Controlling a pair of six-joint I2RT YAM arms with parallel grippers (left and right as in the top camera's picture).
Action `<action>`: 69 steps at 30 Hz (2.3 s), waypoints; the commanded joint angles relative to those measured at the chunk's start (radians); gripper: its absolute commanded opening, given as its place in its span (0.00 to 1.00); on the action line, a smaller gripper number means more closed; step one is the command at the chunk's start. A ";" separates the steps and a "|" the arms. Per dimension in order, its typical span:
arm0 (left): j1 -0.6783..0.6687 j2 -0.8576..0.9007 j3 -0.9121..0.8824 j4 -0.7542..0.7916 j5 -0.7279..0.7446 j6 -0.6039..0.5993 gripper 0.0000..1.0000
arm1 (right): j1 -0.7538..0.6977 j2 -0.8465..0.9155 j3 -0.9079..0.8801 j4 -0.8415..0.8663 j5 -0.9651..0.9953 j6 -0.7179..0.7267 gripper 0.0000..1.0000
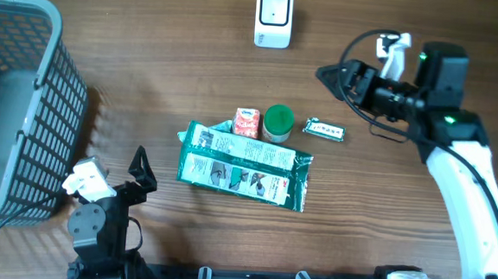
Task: Scan the item barcode
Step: 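Move the right gripper over the green-capped jar, then close the right gripper on the jar and lift it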
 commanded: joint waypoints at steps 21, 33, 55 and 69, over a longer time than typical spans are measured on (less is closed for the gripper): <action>0.003 -0.006 -0.008 0.004 0.011 0.020 1.00 | 0.408 0.428 0.386 -0.376 0.621 0.223 1.00; 0.003 -0.005 -0.008 0.003 0.011 0.020 1.00 | 0.457 0.686 0.619 -0.680 0.659 0.479 1.00; 0.003 -0.005 -0.008 0.003 0.012 0.020 1.00 | 0.442 0.752 0.740 -0.780 0.686 -0.352 0.65; 0.003 -0.005 -0.008 0.003 0.012 0.021 1.00 | 0.438 0.749 0.941 -0.947 0.568 0.060 1.00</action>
